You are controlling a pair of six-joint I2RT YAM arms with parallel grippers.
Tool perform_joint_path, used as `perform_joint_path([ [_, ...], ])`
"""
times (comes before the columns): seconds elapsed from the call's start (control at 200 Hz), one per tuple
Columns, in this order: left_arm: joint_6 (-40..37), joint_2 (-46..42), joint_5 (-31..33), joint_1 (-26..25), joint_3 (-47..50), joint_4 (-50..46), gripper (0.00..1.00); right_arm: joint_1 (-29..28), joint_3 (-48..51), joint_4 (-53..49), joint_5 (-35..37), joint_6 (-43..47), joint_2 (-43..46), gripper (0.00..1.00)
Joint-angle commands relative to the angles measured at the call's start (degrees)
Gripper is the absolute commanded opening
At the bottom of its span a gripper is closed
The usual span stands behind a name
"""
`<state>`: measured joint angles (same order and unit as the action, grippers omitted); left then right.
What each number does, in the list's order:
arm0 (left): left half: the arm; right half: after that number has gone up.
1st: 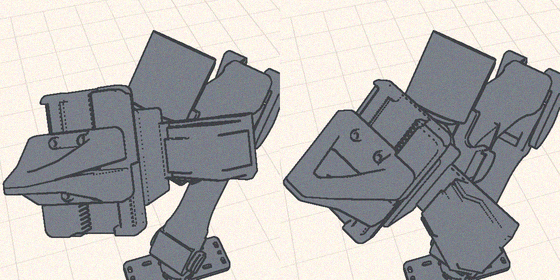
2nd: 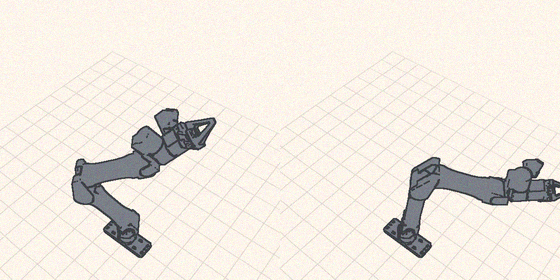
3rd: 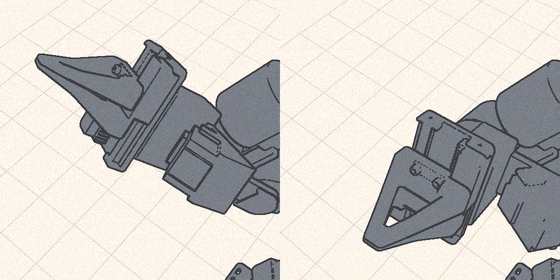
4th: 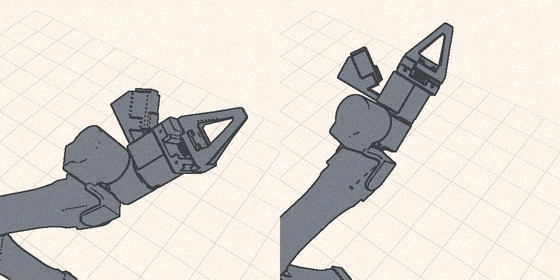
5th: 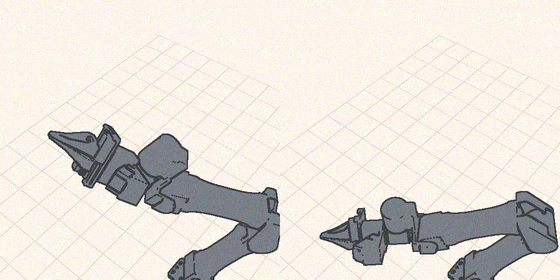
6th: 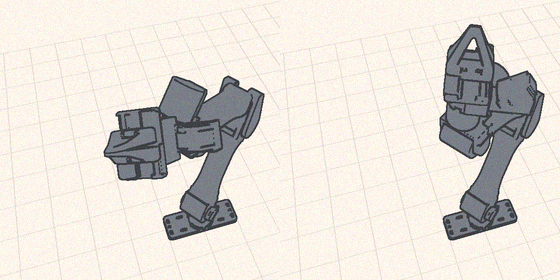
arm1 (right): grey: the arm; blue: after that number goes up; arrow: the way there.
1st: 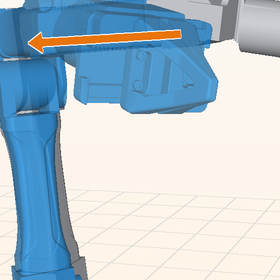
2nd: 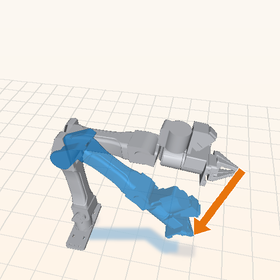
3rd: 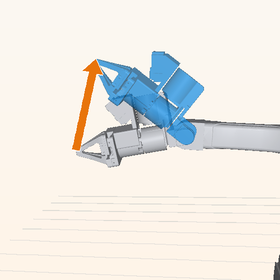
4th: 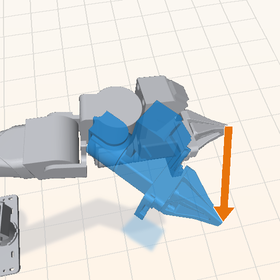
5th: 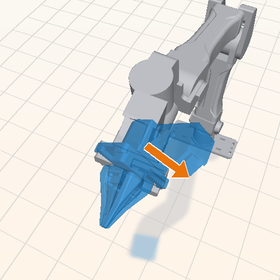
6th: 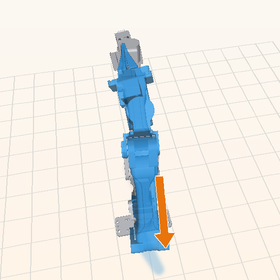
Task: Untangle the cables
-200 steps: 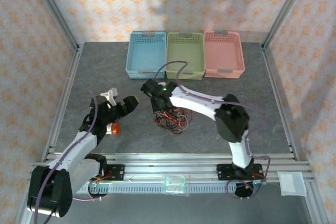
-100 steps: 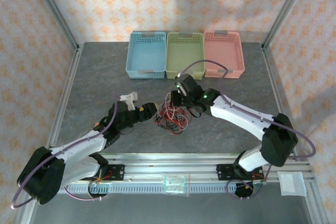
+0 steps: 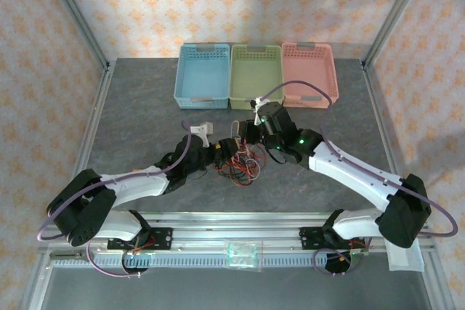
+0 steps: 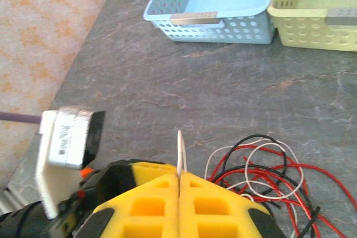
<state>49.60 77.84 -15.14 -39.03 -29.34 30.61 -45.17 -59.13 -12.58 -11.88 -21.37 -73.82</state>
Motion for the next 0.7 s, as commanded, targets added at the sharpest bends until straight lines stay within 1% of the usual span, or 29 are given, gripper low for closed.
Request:
perform_joint_path([
  [0.0, -0.69, 1.84, 5.05, -0.75, -4.11, -1.47, 0.8, 0.17, 0.7, 3.04, -2.62, 0.71, 1.51, 0.0],
  [0.055, -0.09, 2.67, 8.24, -0.79, -4.96, -3.62, 0.78, 0.17, 0.38, 3.29, -2.36, 0.8, 1.9, 0.0],
  [0.17, -0.33, 3.69, 10.64, -0.79, -5.48, -5.34, 0.78, 0.41, -0.63, 4.18, -0.86, 0.94, 3.08, 0.0],
  [0.28, -1.33, 4.47, 10.12, -0.79, -4.92, -4.77, 0.77, 0.5, -2.19, 4.86, -0.38, 1.5, 4.31, 0.0],
  [0.421, -3.1, 5.82, 7.48, -0.79, -4.62, -4.94, 0.76, 0.48, -5.15, 3.32, 3.38, 1.85, 5.54, 0.0],
  [0.571, -3.72, 6.16, 6.84, -0.79, -2.52, -3.98, 0.76, 0.43, -8.38, 1.45, 5.99, 2.81, 5.93, 0.0],
  [0.596, -3.73, 6.18, 6.79, -0.79, -2.32, -3.98, 0.76, 0.46, -8.79, 1.5, 6.35, 2.81, 7.6, 0.0],
  [0.696, -3.56, 6.01, 6.3, -0.79, -1.18, -2.92, 0.76, 0.44, -9.65, 2.46, 7.19, 3.65, 8.88, 0.0],
])
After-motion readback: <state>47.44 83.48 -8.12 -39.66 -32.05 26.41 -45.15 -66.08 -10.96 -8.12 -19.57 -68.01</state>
